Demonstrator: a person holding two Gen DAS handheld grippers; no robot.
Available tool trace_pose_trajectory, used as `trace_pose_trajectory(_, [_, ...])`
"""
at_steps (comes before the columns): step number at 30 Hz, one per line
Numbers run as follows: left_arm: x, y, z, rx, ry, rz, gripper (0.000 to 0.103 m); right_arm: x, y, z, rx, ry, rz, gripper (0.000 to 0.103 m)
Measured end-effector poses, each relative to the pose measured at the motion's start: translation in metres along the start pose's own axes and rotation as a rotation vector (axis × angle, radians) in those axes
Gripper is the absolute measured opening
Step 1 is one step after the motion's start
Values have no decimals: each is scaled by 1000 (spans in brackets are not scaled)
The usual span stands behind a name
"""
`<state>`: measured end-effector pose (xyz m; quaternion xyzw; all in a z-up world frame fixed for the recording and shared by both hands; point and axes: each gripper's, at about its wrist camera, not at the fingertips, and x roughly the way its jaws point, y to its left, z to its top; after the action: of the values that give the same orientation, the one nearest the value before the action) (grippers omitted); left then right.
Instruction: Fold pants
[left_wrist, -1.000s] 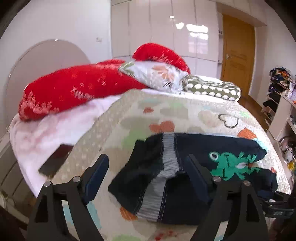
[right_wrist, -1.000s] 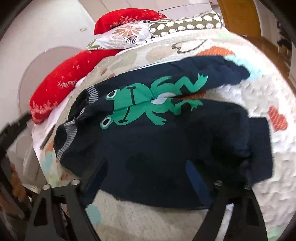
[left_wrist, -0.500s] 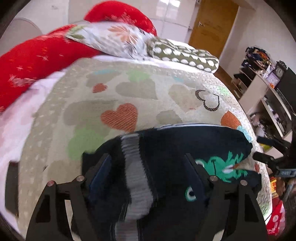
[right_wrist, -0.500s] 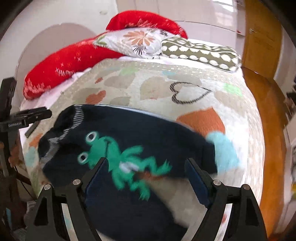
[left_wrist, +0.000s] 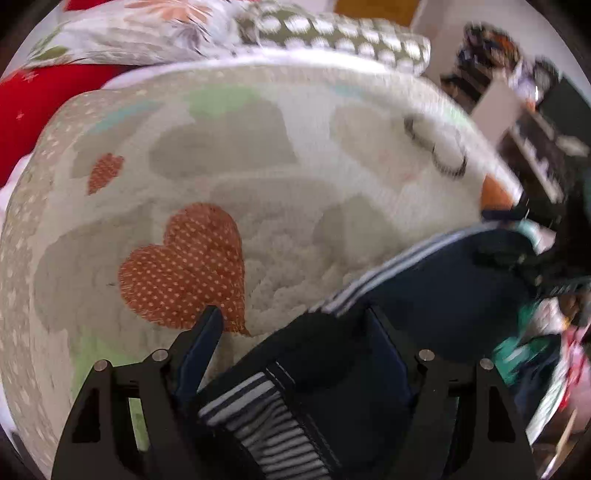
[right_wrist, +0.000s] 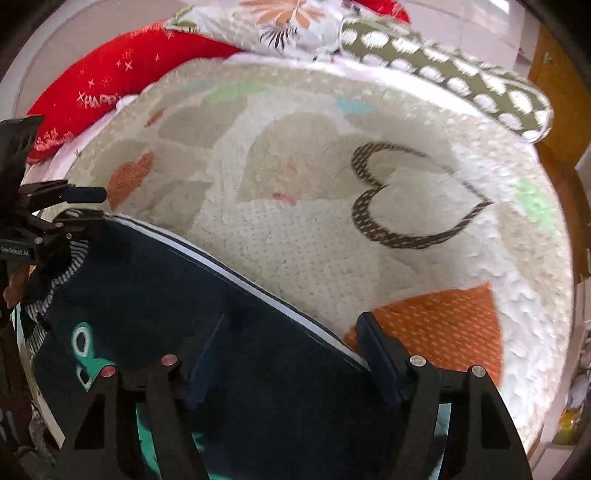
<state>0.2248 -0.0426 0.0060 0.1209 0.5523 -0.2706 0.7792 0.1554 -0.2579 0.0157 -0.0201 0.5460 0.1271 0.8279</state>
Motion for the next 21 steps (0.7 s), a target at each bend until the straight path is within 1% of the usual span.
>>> trace_pose_trajectory(1, [4,-4,-2,29,13,19,78,4,2,-1,-12,2,-7,76])
trace_pose_trajectory(2, [5,-8,-3,55,7,45,76,6,4,-1,-23,0,-14,73])
trace_pose_trajectory(3, [3,-11,-4,68,1,49,62,6,7,-2,-40,-7,-23,57])
trace_pose_trajectory(4, [0,-15,-6,83,-9,32,37,4,10,-4,-46,-15,-28,44])
trace_pose_trajectory(5, [-4,-17,-6,86,-16,26,24,3,10,-3,-37,-17,-16,16])
trace_pose_trajectory(6, [-9,-21,-7,87,-21,27,7,1,8,-4,-16,-10,21,5])
trace_pose_trajectory(7, [-14,-23,-9,90,-26,28,6,-2,8,-4,5,-10,37,5])
trace_pose_trajectory(9, [-25,-29,-13,97,-58,67,6,-9,12,-7,-1,-26,12,5])
trace_pose_trajectory(12, [-55,-33,-26,71,-122,87,6,-28,23,-12,0,-65,-3,5])
trace_pose_trajectory(17, [-117,-39,-61,22,-237,82,6,-77,49,-31,-23,-146,-24,5])
trace_pose_trajectory(21, [-149,-53,-97,13,-316,117,6,-113,79,-57,-53,-191,-19,5])
